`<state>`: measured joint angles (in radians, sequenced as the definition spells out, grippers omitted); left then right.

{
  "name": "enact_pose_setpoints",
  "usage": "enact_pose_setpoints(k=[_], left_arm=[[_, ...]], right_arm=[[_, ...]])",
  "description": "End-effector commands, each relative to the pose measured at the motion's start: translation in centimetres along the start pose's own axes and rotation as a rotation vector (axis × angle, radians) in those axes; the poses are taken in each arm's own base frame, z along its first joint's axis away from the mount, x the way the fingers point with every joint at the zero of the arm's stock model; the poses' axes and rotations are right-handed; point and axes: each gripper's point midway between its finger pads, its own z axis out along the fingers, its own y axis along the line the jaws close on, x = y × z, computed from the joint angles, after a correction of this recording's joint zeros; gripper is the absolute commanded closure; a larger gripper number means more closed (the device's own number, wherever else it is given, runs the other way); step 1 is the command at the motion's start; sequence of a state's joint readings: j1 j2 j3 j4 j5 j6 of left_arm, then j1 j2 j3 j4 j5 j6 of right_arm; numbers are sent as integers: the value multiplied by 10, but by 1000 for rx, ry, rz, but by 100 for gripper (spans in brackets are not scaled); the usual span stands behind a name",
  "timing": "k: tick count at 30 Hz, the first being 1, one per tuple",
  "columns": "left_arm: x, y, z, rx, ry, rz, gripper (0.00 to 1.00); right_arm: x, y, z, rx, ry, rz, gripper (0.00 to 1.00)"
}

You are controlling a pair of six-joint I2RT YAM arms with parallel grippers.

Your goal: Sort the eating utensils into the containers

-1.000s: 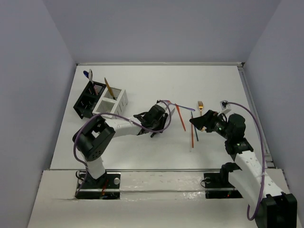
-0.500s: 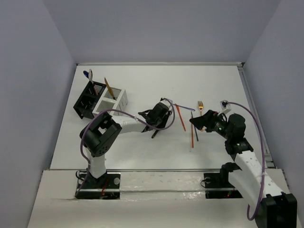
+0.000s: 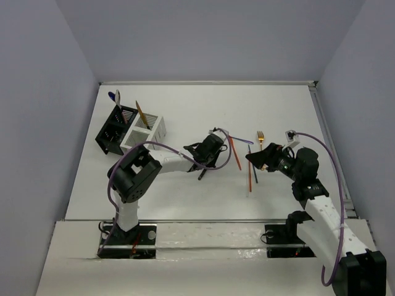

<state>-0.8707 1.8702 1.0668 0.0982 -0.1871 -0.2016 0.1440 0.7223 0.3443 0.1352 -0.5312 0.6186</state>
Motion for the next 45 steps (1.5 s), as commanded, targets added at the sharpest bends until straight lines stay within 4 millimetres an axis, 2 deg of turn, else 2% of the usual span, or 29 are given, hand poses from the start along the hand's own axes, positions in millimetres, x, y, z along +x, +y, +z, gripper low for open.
enact_pose_setpoints(k=[1, 7, 8, 9, 10, 11, 12, 14, 16, 19, 20, 23, 24, 26, 28, 29, 31, 32, 34, 35, 36, 37, 39, 43, 44, 45], left_arm=[[45, -17, -23, 42, 144, 70, 100], [62, -37, -56, 90, 177, 108, 100], [62, -37, -61, 92, 170, 97, 100], [52, -41, -74, 111, 133, 76, 100], [58, -37, -79, 110, 136, 64, 100], [56, -35, -85, 111, 118, 49, 100], [43, -36, -99, 127, 69, 14, 100], [41, -29, -111, 117, 39, -16, 100], [21, -28, -129, 131, -40, -59, 100], [-19, -10, -148, 93, -181, -167, 100], [-38, 8, -156, 48, -254, -227, 100], [-81, 40, -170, -3, -412, -335, 100], [-97, 66, -177, -47, -469, -394, 100], [-126, 92, -189, -61, -581, -471, 100], [-144, 117, -199, -94, -656, -531, 100], [-158, 137, -205, -130, -704, -565, 100], [-171, 153, -208, -161, -734, -591, 100], [-181, 169, -210, -206, -761, -605, 100], [-190, 190, -213, -279, -782, -603, 100], [-201, 210, -222, -328, -818, -620, 100], [-202, 219, -216, -355, -809, -614, 100], [-211, 229, -222, -382, -834, -599, 100], [-210, 258, -219, -471, -832, -599, 100], [-207, 290, -220, -583, -863, -577, 100], [-209, 293, -220, -598, -885, -566, 100], [-203, 303, -218, -654, -869, -546, 100]], right_arm=[[-4, 7, 2, -36, -21, -30, 11], [-4, 7, 1, -33, -25, -32, 11], [-4, 7, 1, -33, -25, -32, 11], [-4, 7, 1, -33, -25, -33, 11], [-4, 7, 1, -32, -26, -32, 11], [-5, 7, 1, -34, -26, -33, 11], [-4, 7, 1, -33, -27, -33, 11], [-5, 8, 1, -34, -29, -34, 11], [-5, 8, 1, -34, -29, -36, 11], [-6, 8, 1, -35, -32, -36, 11], [-5, 8, 1, -34, -31, -36, 11], [-5, 7, 1, -31, -32, -34, 11], [-6, 7, 1, -32, -33, -35, 11], [-5, 7, 1, -33, -32, -35, 11], [-5, 7, 1, -33, -32, -35, 11], [-5, 7, 1, -32, -31, -34, 11], [-4, 7, 1, -32, -28, -31, 11], [-4, 6, 1, -31, -27, -30, 11], [-4, 7, 1, -36, -28, -34, 11], [-4, 8, 1, -37, -27, -31, 11], [-4, 8, 1, -37, -27, -31, 11], [-4, 8, 1, -39, -27, -32, 11], [-4, 8, 1, -40, -28, -33, 11], [-4, 9, 0, -41, -29, -33, 11], [-5, 9, 0, -43, -29, -33, 11], [-4, 9, 1, -42, -28, -32, 11]])
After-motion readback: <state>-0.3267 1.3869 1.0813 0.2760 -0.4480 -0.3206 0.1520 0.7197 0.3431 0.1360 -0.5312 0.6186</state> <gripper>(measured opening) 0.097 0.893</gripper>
